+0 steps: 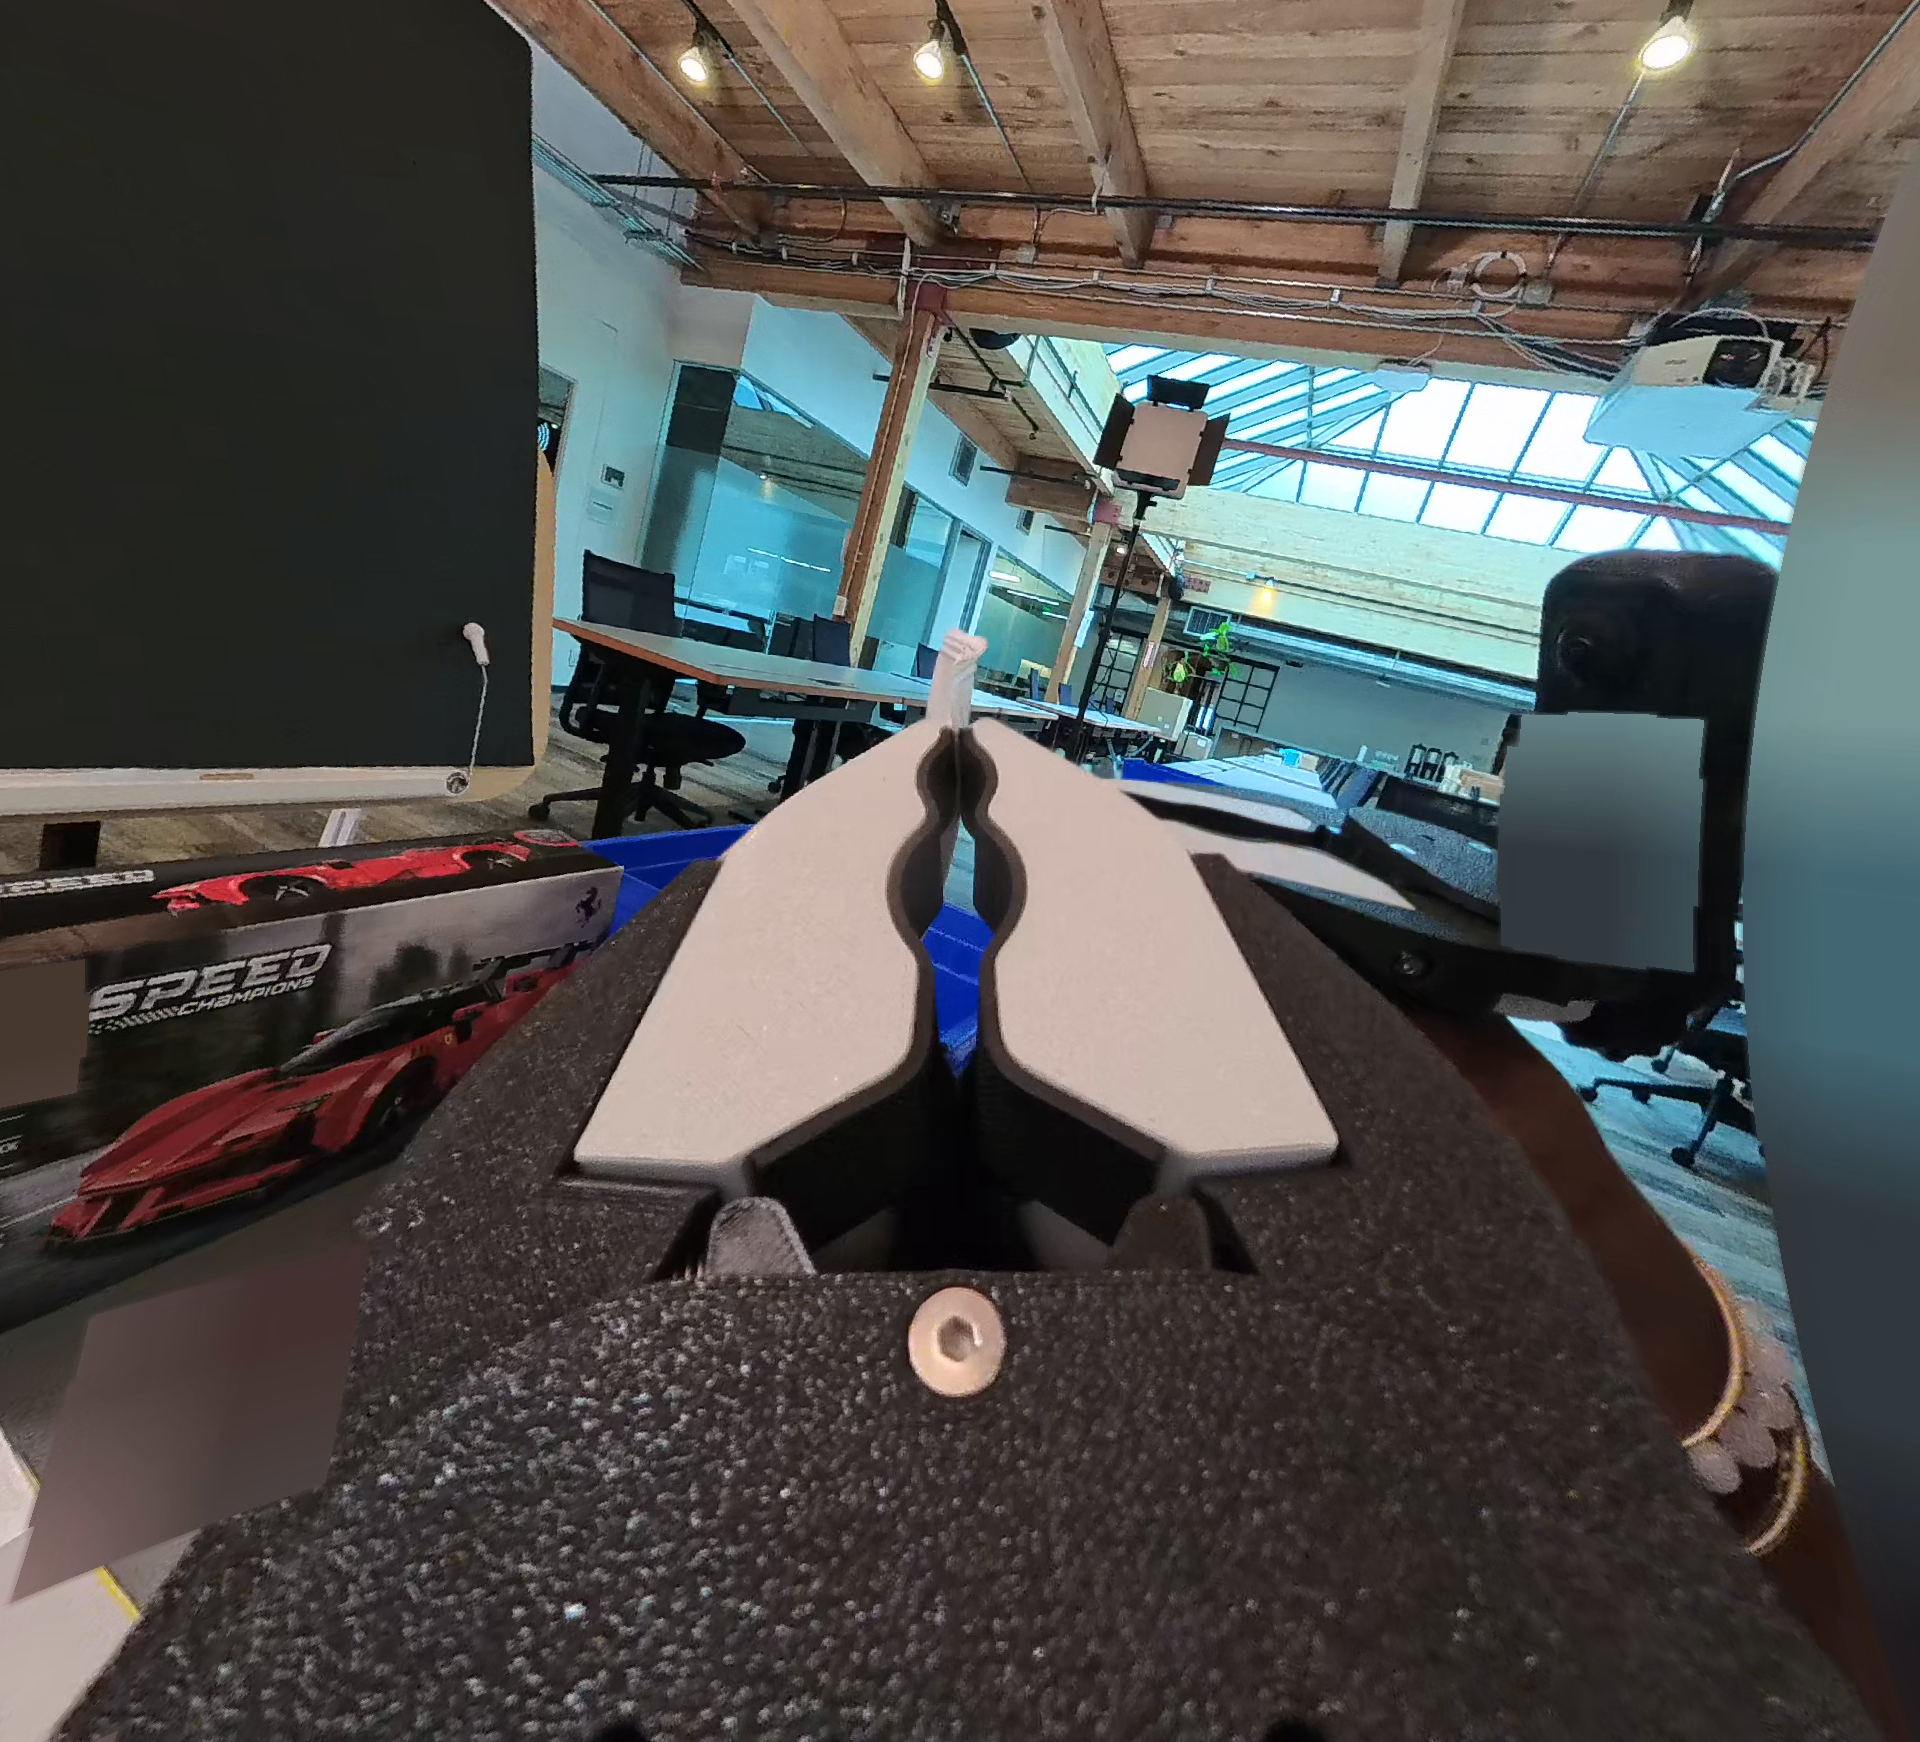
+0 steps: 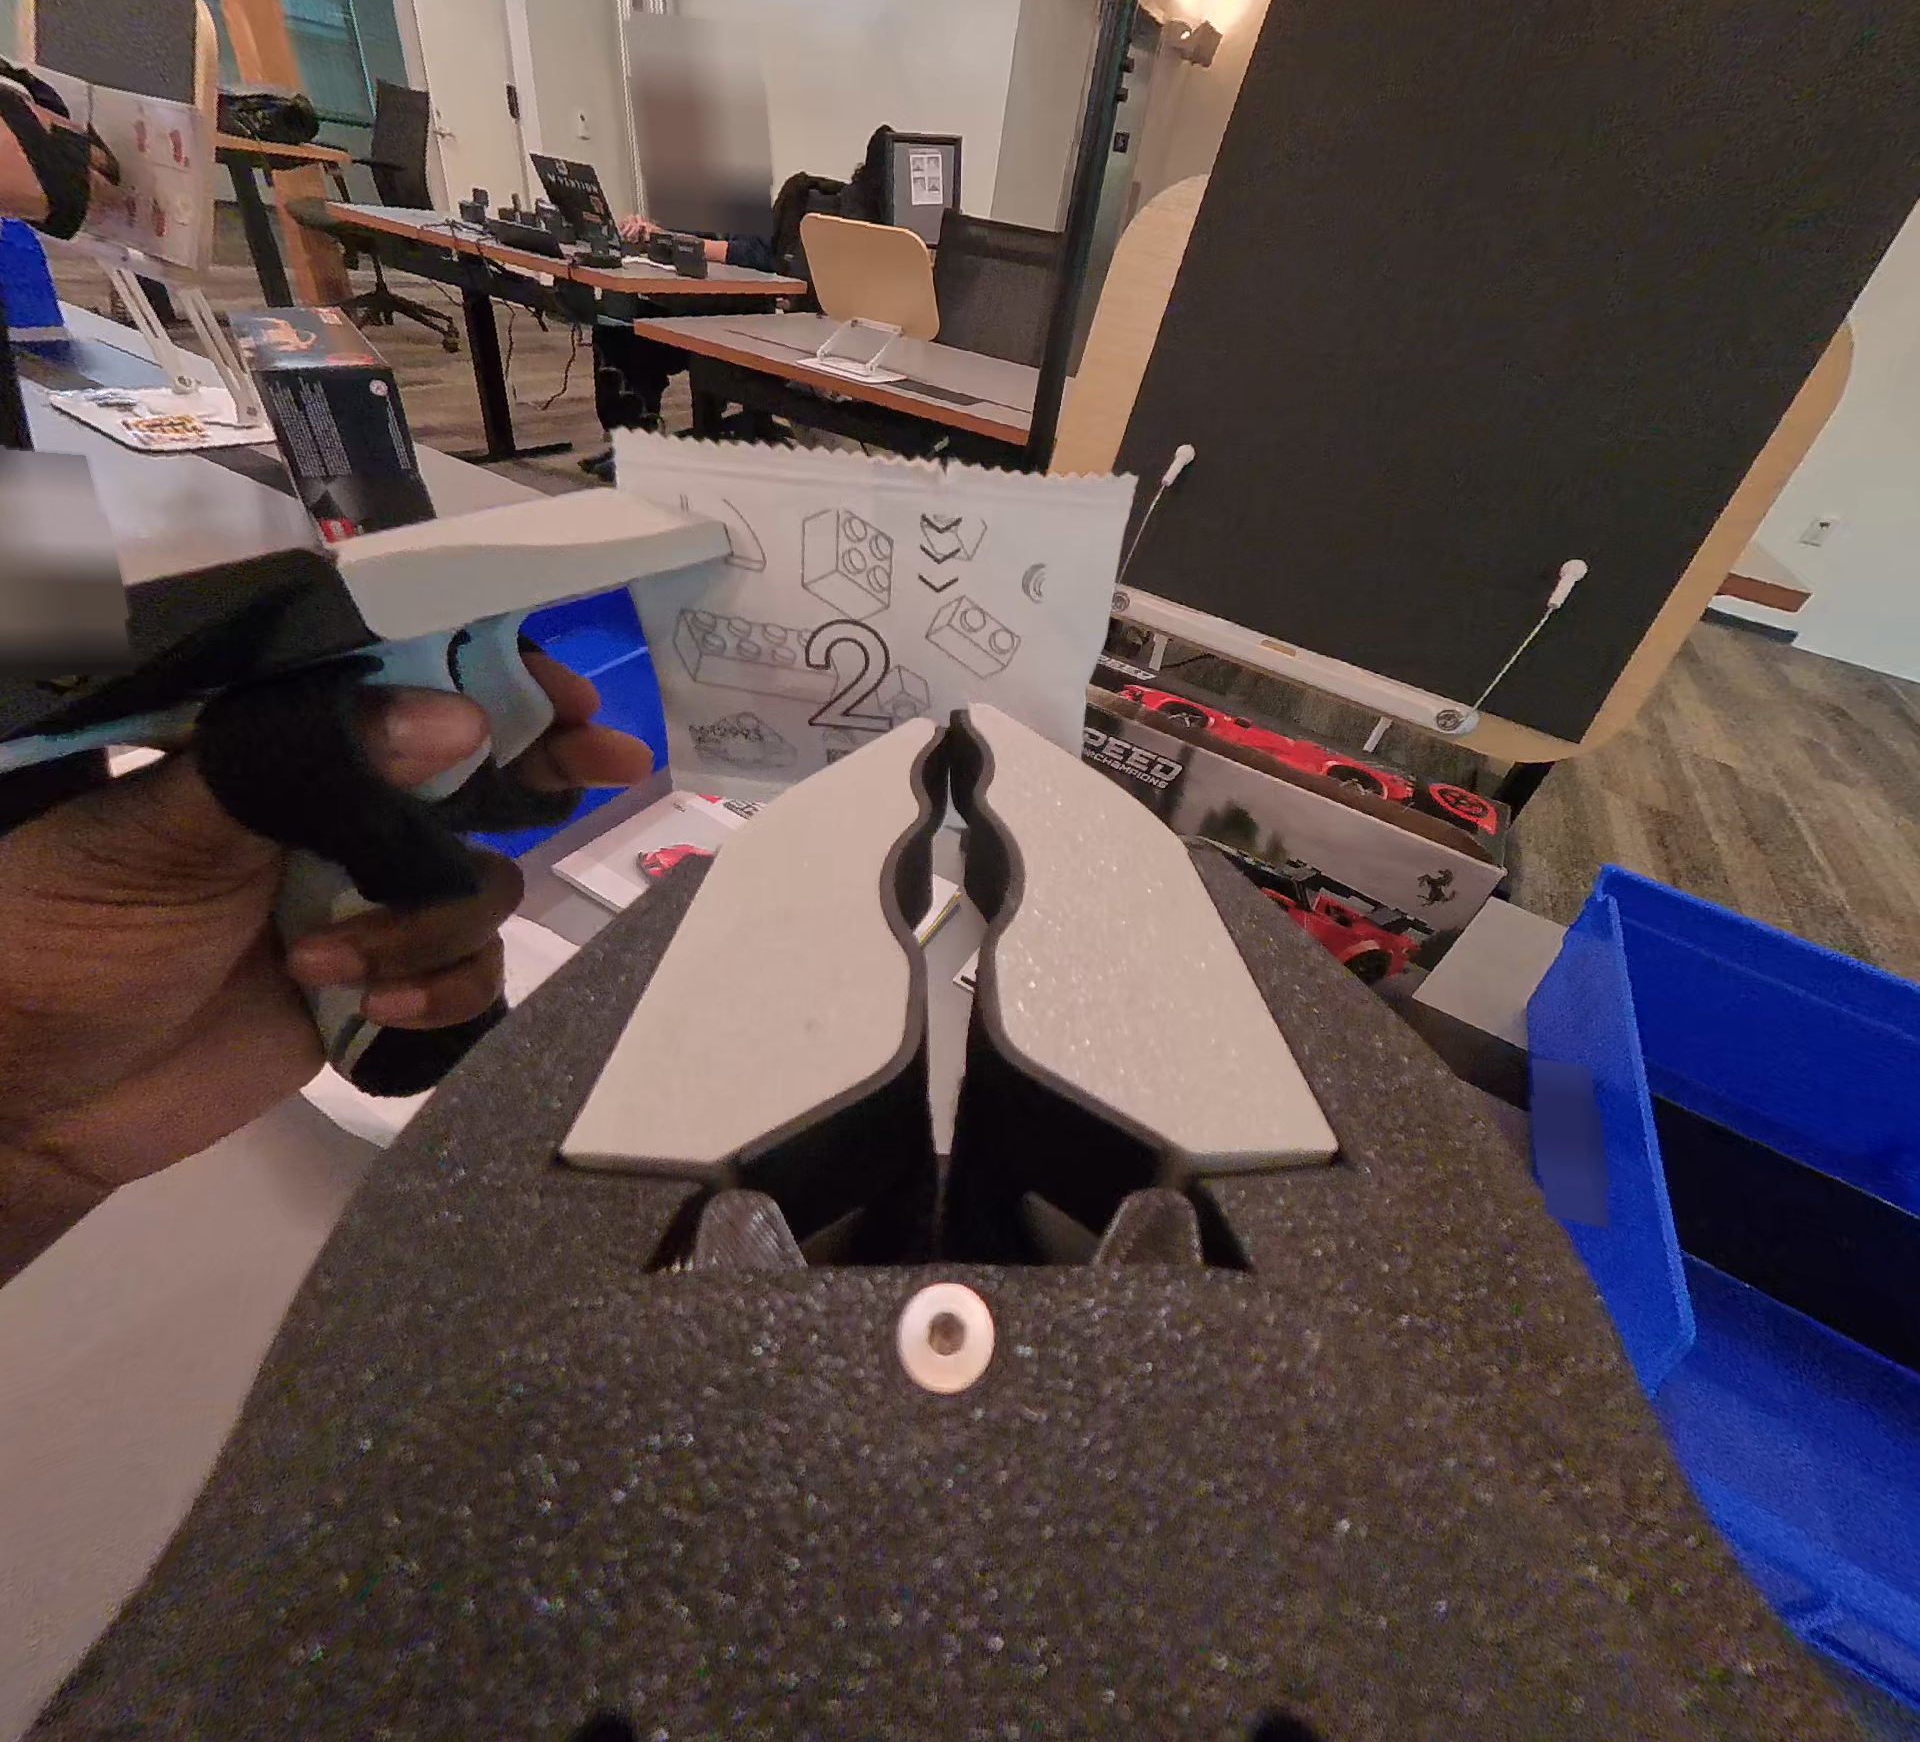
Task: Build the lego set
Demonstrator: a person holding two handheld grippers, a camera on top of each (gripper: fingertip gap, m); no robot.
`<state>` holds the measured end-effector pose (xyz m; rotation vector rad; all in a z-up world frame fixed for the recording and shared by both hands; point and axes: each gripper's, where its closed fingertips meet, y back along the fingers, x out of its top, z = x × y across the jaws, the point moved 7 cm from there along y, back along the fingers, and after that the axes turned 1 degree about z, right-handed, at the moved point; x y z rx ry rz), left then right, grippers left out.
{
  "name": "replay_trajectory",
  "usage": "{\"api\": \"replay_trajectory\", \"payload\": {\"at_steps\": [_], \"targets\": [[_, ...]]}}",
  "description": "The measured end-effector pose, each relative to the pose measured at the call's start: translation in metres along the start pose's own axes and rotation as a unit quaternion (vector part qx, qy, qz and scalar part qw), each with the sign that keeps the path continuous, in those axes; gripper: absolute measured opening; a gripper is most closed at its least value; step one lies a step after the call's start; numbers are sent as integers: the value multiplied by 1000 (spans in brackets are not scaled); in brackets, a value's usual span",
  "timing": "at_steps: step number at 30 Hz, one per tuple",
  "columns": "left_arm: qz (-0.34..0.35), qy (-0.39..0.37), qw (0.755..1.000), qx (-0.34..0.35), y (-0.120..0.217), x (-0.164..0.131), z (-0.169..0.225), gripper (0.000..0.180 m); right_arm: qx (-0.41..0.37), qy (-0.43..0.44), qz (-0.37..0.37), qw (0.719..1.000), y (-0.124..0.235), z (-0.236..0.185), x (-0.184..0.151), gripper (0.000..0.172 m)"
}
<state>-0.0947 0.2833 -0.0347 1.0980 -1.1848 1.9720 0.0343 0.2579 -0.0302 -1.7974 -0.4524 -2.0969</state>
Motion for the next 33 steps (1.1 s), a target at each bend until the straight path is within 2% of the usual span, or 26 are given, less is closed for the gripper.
{"api": "replay_trajectory", "payload": {"at_steps": [18,33], "targets": [[-11,-1,1000,-4,-5,19,10,0,0,-9,-17,1000,4,-2,-18,0],[-40,3,999,-9,-12,21,13,0,3,-9,-29,1000,4,-3,-29,0]]}}
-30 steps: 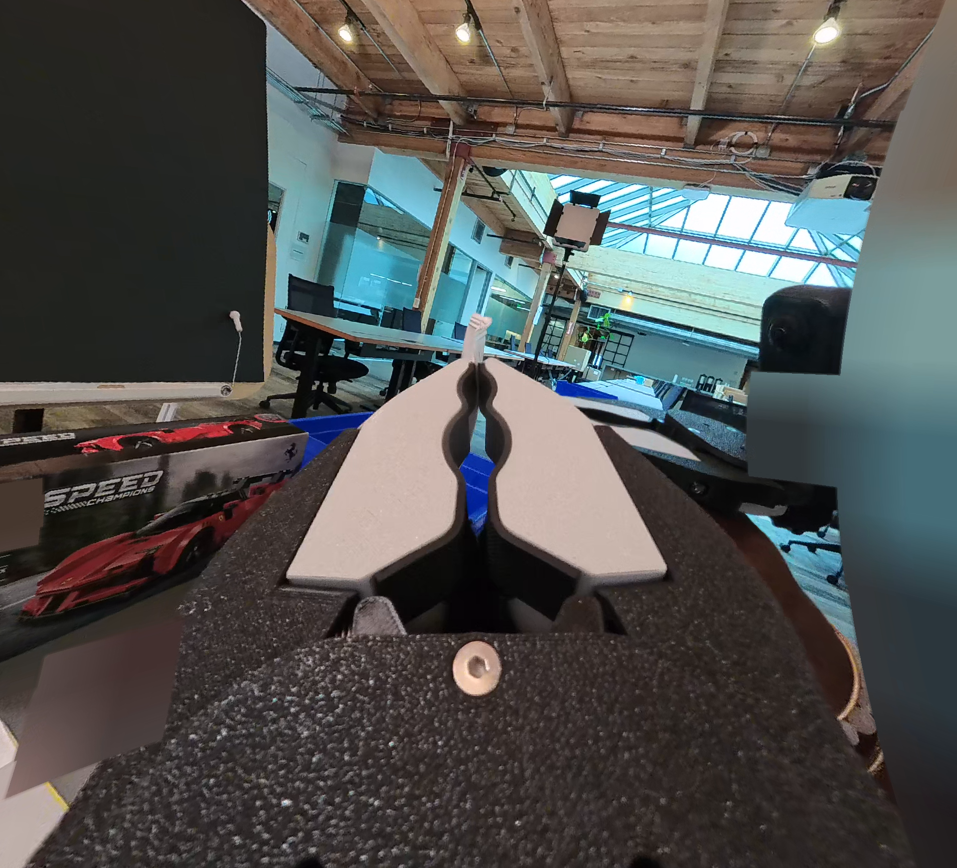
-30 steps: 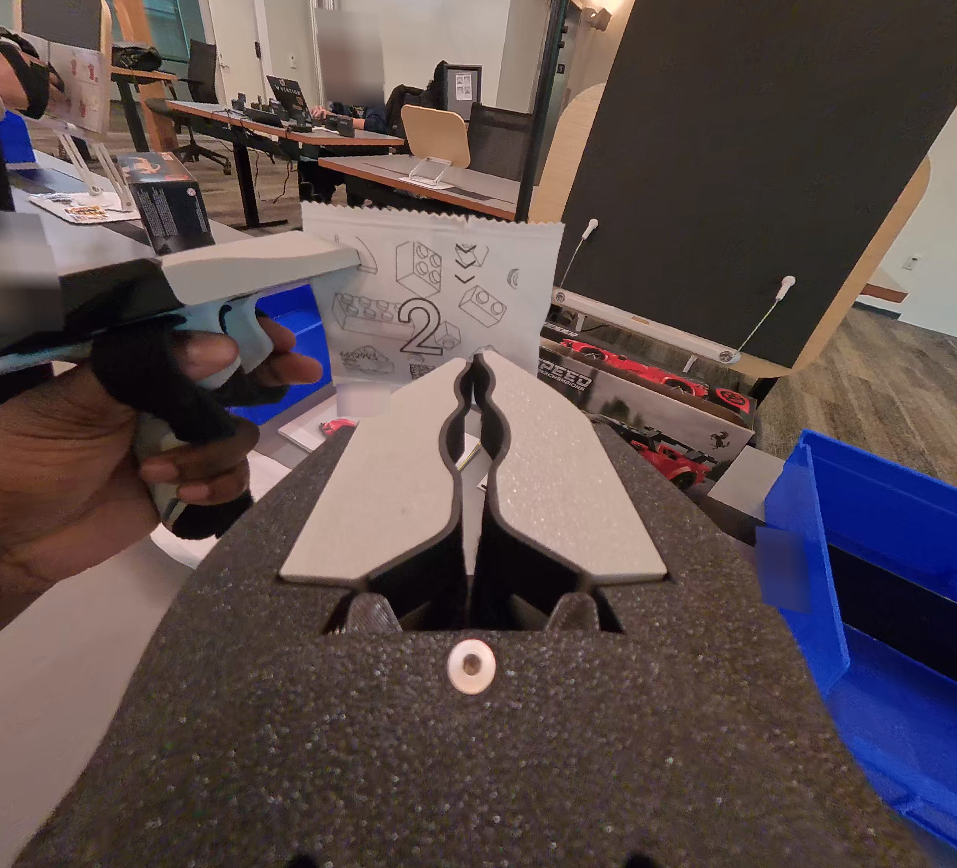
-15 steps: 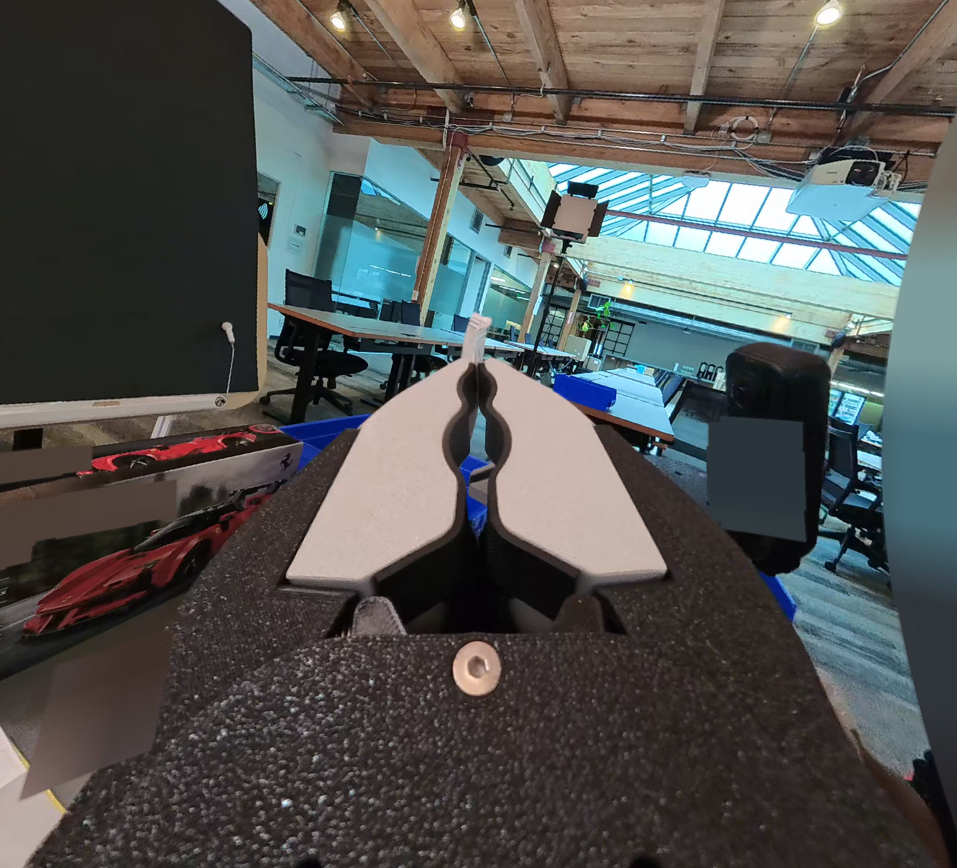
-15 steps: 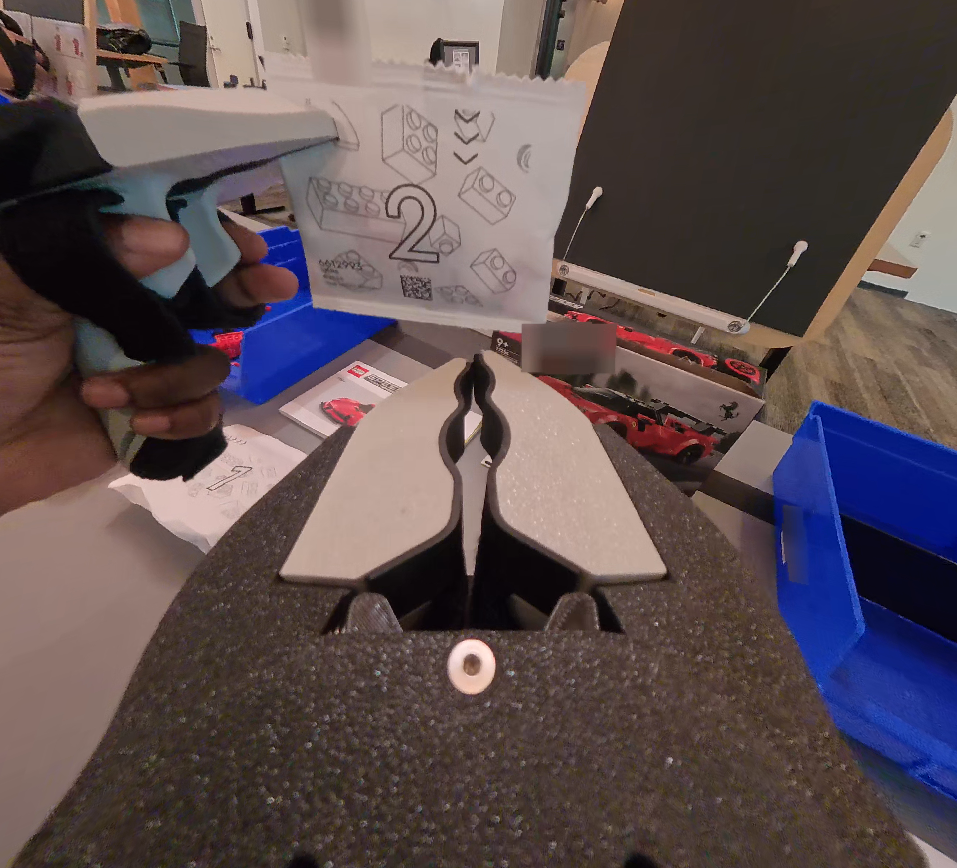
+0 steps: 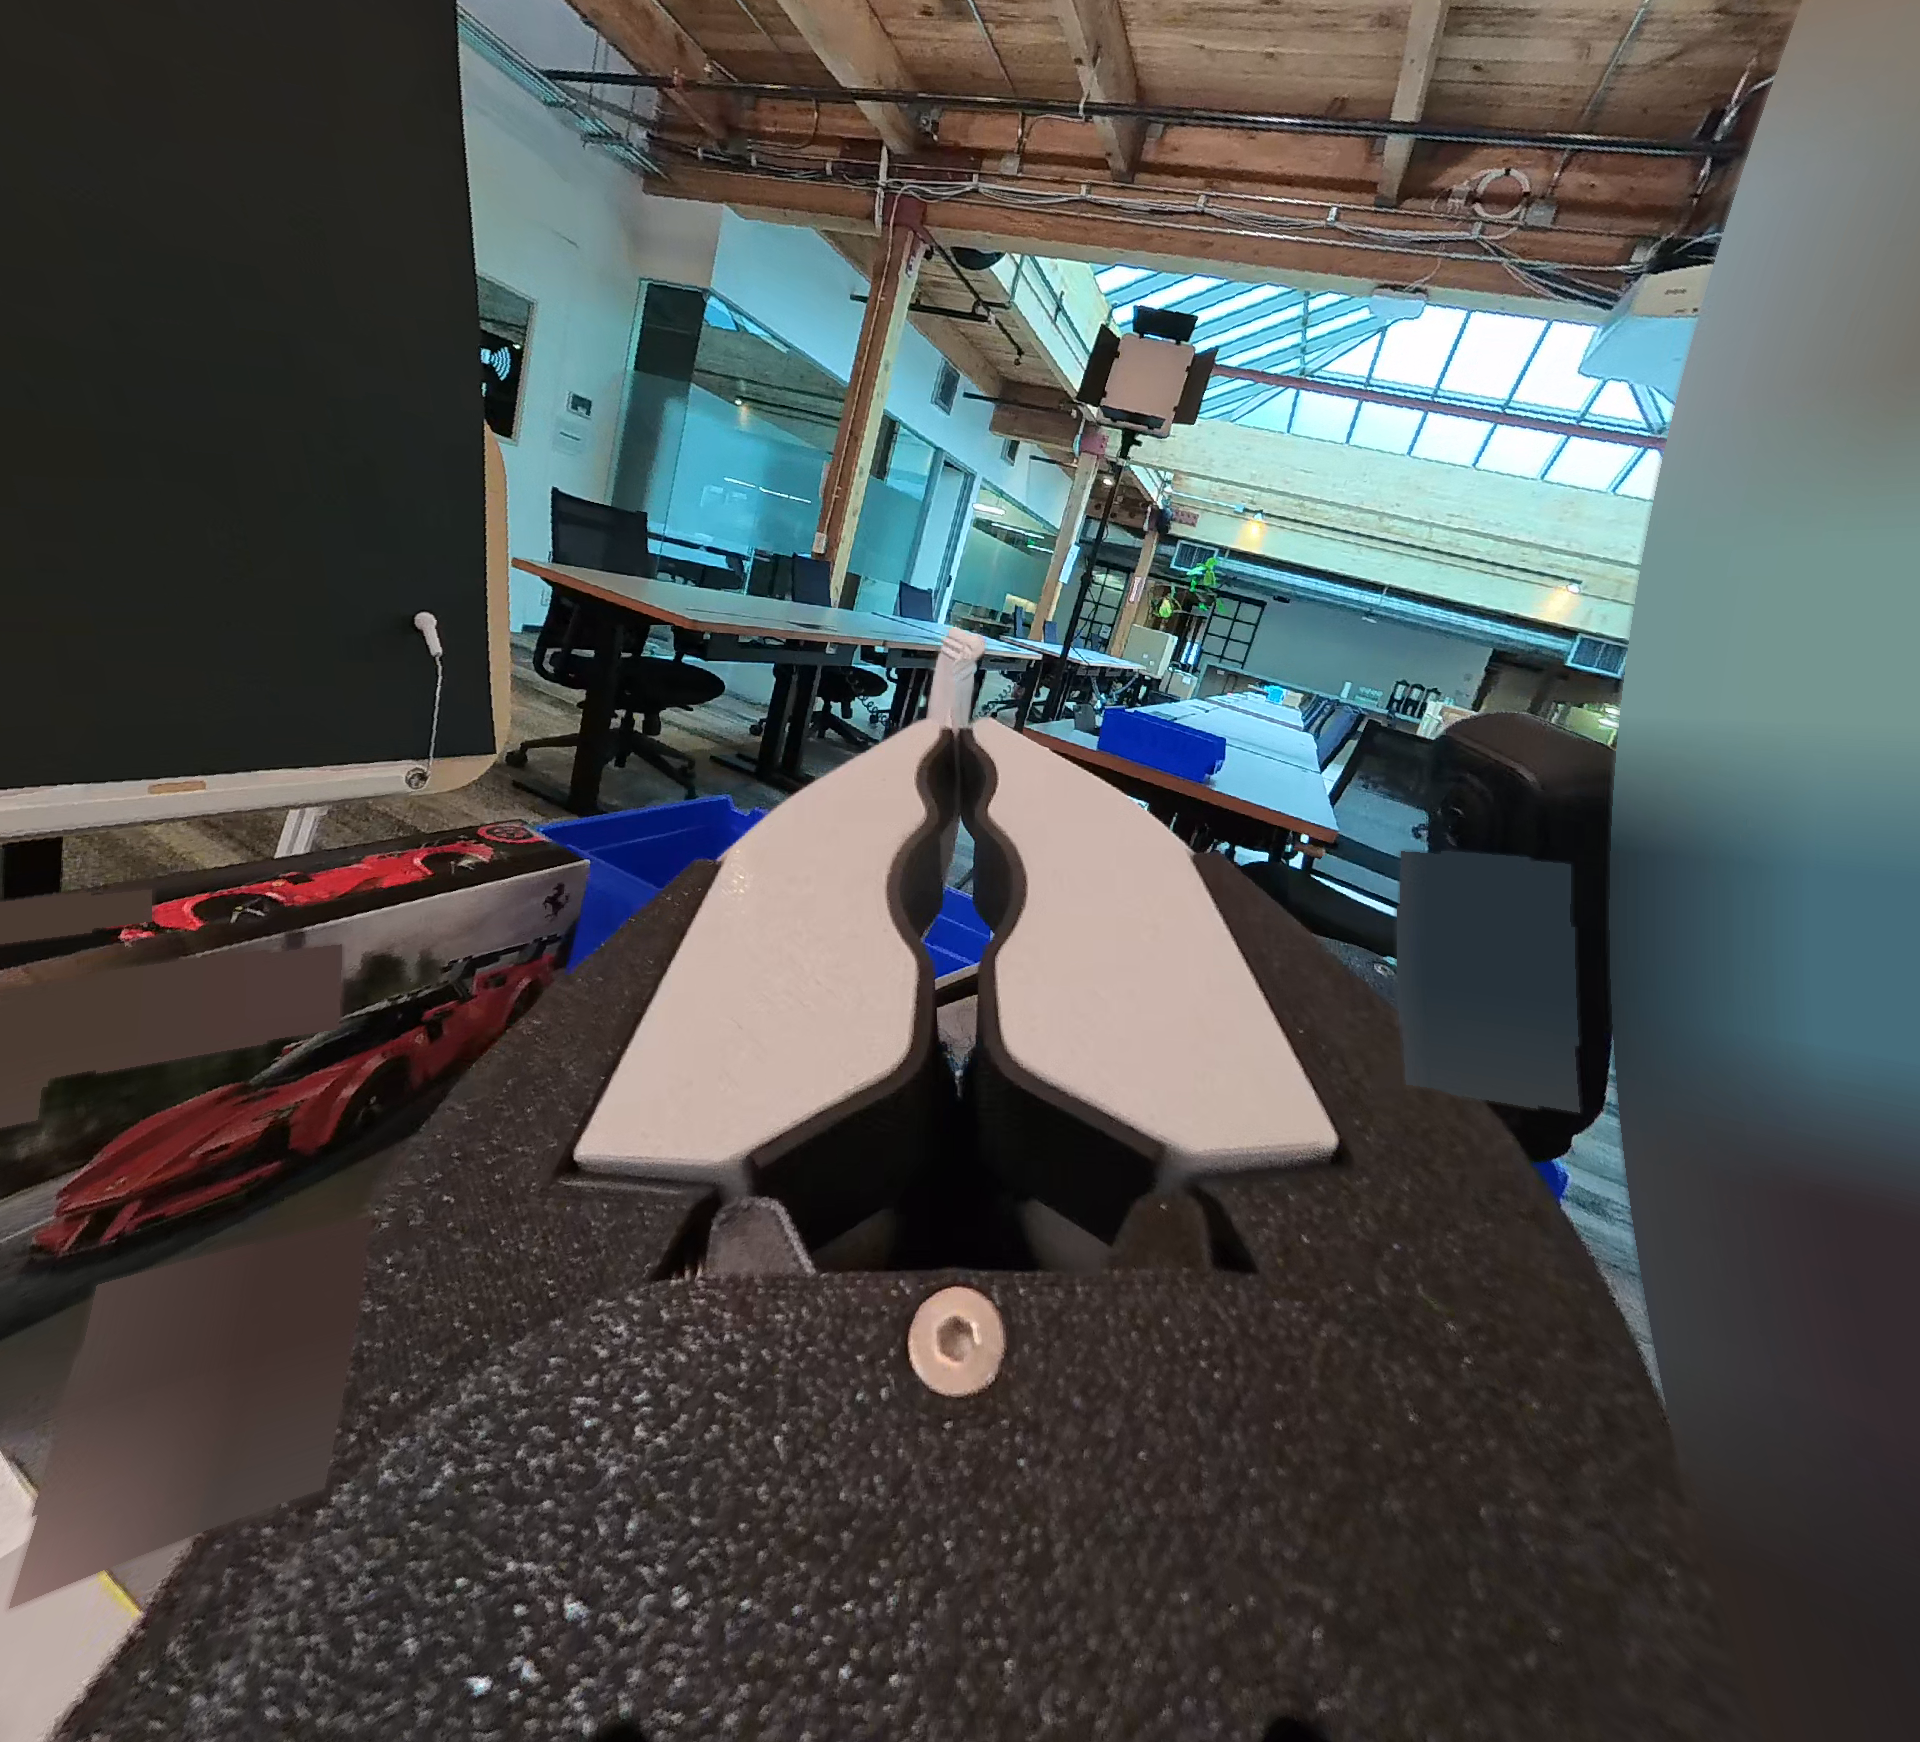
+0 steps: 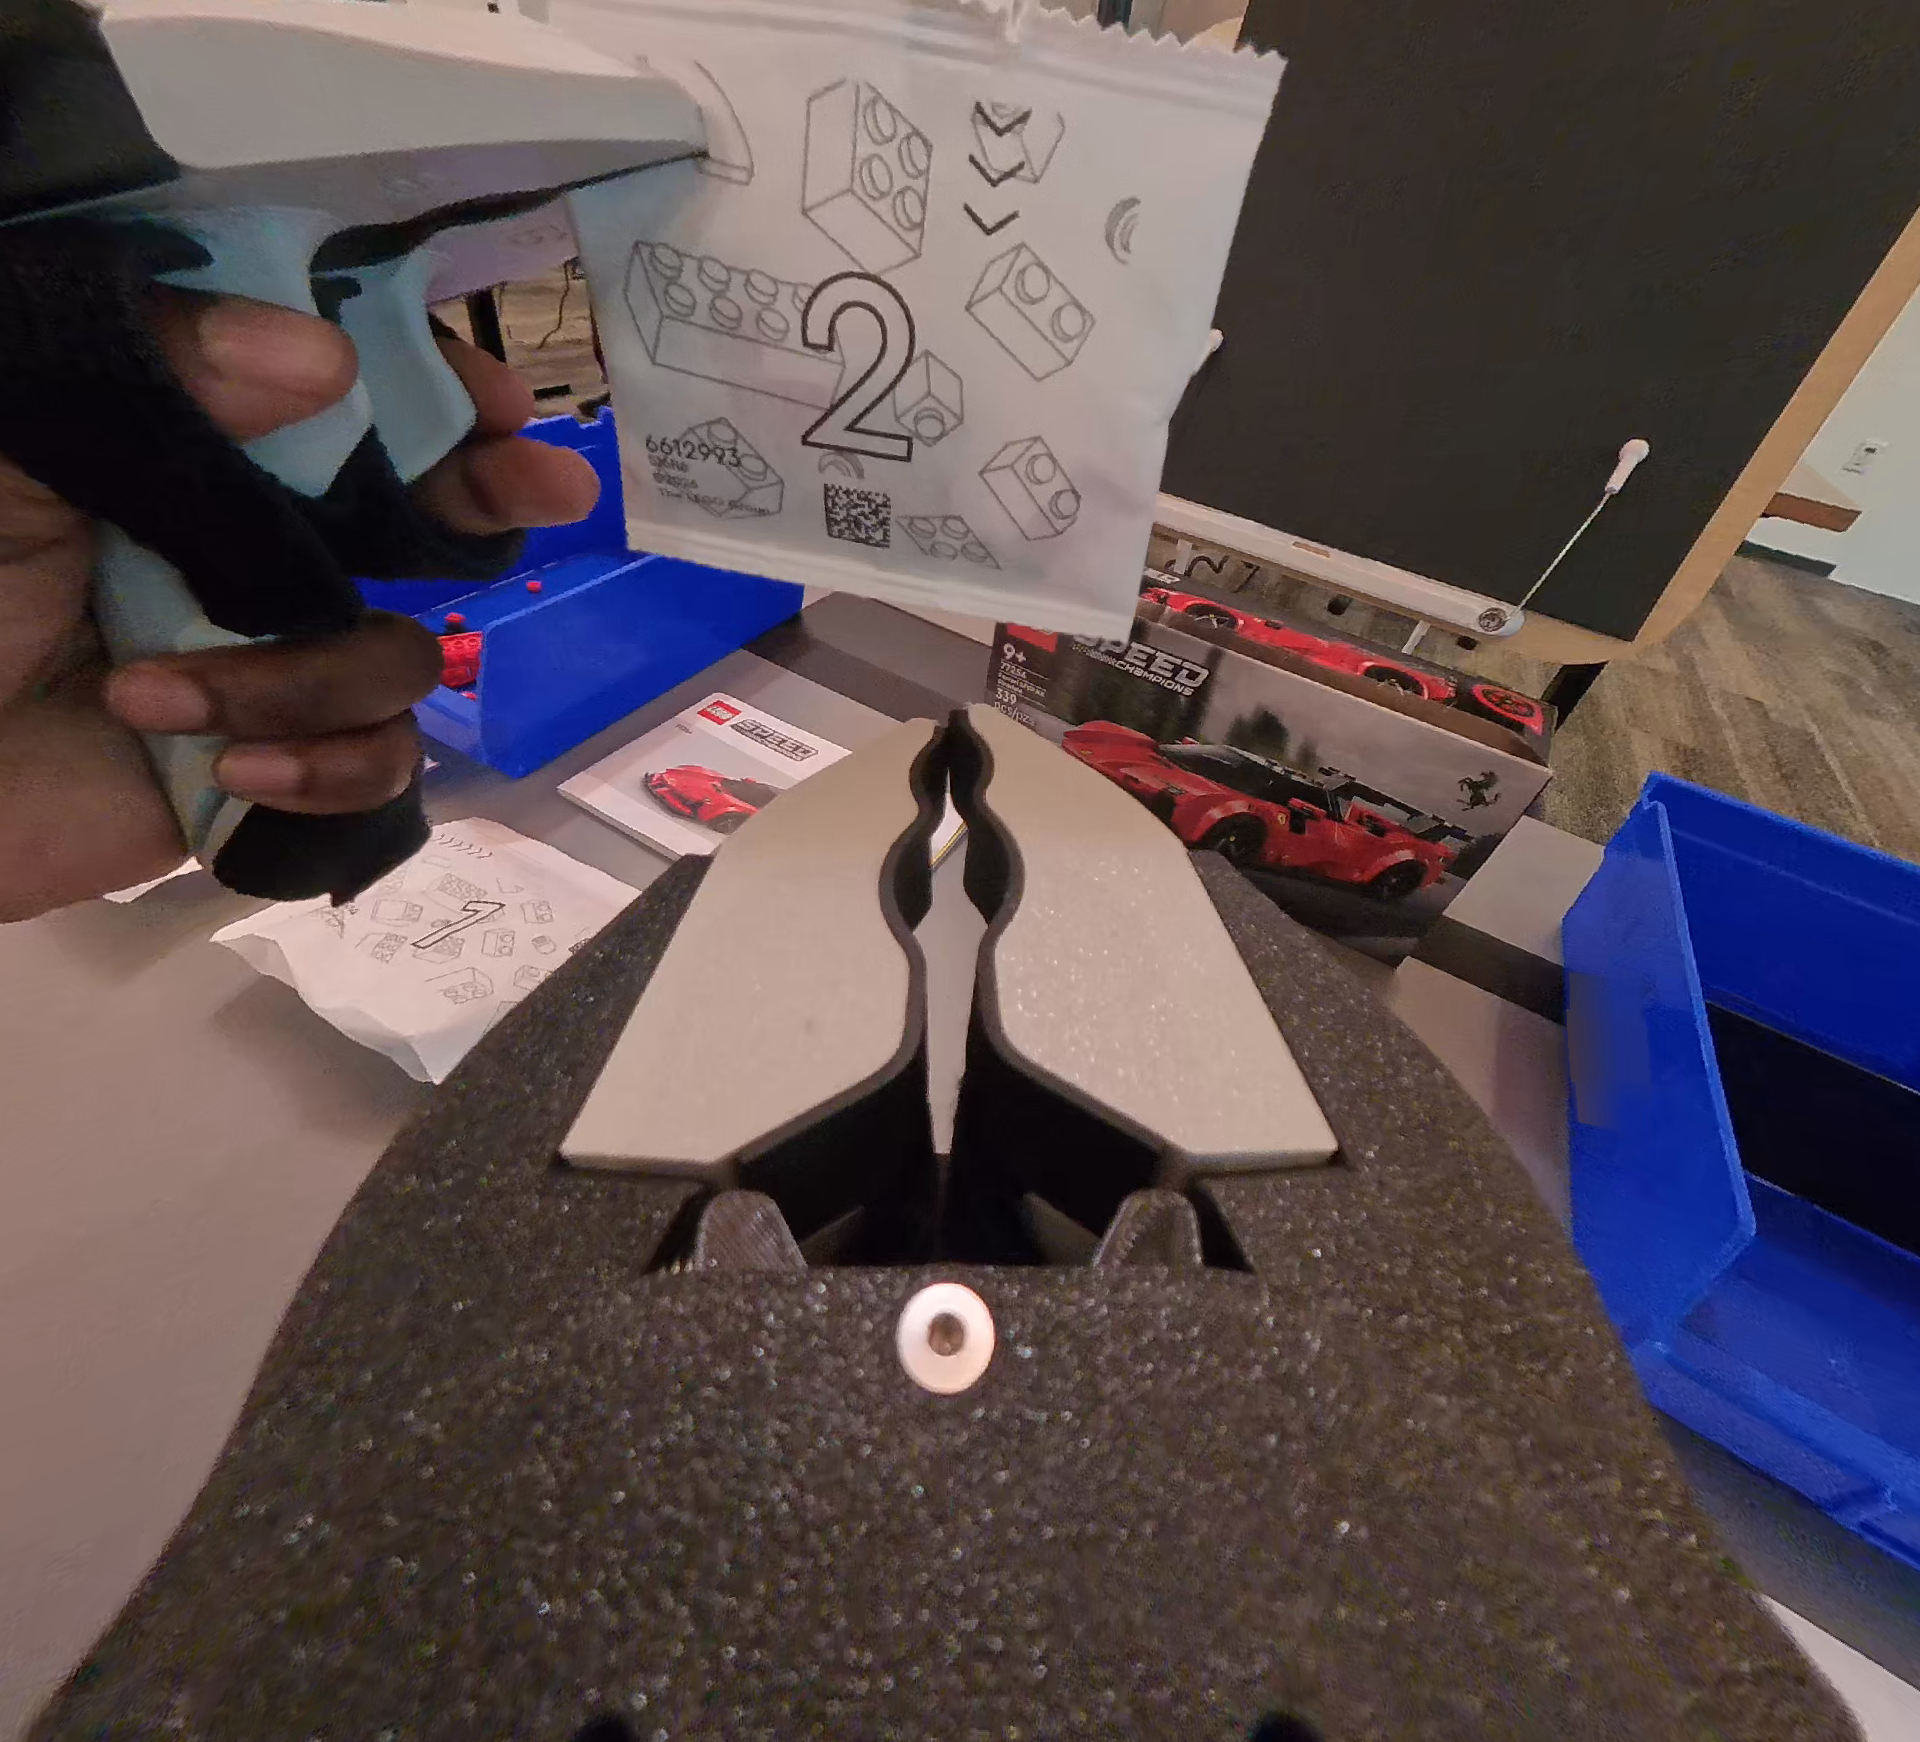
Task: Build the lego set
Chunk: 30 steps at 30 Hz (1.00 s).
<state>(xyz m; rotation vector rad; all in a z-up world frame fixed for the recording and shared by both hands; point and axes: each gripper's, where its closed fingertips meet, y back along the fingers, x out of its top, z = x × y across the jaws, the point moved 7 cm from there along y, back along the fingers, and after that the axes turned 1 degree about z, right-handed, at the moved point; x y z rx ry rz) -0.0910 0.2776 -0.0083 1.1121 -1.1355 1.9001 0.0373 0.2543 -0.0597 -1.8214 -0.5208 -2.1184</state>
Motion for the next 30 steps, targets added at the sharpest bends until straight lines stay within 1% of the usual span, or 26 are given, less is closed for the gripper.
{"api": "replay_trajectory", "payload": {"at_steps": [5,7,11,15,18,24,30], "targets": [[-1,-1,1000,1,0,-2,-1,0,-1,2,2,1000,1,-1,1,0],[-1,-12,1000,11,0,-4,-3,0,3,0,16,1000,3,-2,5,0],[-4,-34,999,22,-2,-11,-1,0,35,-13,67,997,9,-9,30,0],[-6,-44,999,15,-6,-15,2,0,51,4,90,995,9,-19,53,0],[-7,-55,998,21,-6,-17,2,0,59,13,97,993,9,-24,62,0],[-11,-73,997,29,-4,-19,1,0,75,10,99,992,9,-30,68,0],[-11,-73,997,27,-3,-19,2,0,65,16,95,993,7,-28,66,0]]}}
